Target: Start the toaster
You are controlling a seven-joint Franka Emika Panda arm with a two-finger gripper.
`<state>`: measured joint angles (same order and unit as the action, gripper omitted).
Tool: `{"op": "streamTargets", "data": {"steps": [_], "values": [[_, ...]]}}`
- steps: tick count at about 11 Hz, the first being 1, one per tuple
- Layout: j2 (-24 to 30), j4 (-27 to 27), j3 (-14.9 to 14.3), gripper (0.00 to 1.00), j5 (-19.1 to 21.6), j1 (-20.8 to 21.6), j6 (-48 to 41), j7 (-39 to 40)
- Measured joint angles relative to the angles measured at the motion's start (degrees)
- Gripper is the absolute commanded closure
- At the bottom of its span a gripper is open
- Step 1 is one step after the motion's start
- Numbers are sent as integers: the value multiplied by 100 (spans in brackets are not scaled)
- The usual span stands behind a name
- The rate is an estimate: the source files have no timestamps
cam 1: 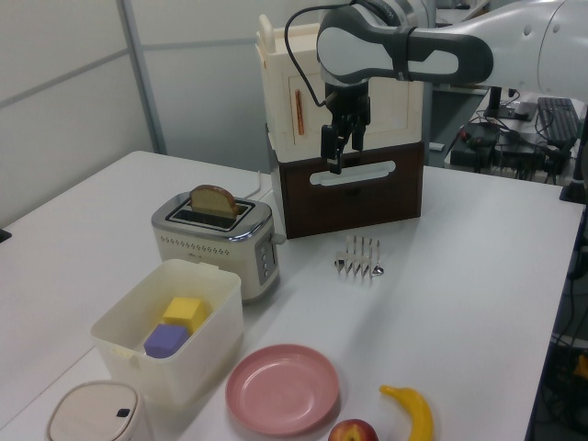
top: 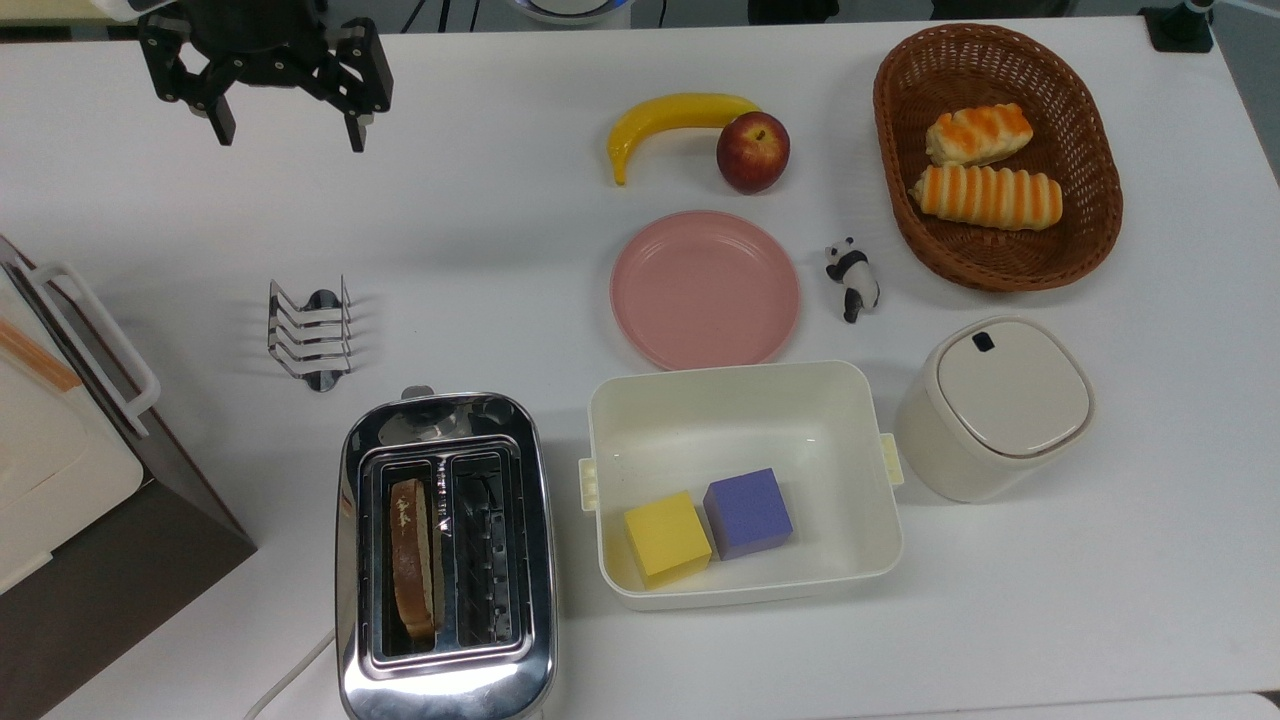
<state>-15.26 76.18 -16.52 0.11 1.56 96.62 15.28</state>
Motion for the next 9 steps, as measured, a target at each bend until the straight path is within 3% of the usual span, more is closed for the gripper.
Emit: {"op": "streamTargets", "data": {"steps": [5,6,7,9], "values": [[0,20,40,0,84,40,0,0],[0,29,45,4,85,41,0,0],[0,36,50,20,85,44,0,0],[0,46,53,62,85,45,0,0]]}}
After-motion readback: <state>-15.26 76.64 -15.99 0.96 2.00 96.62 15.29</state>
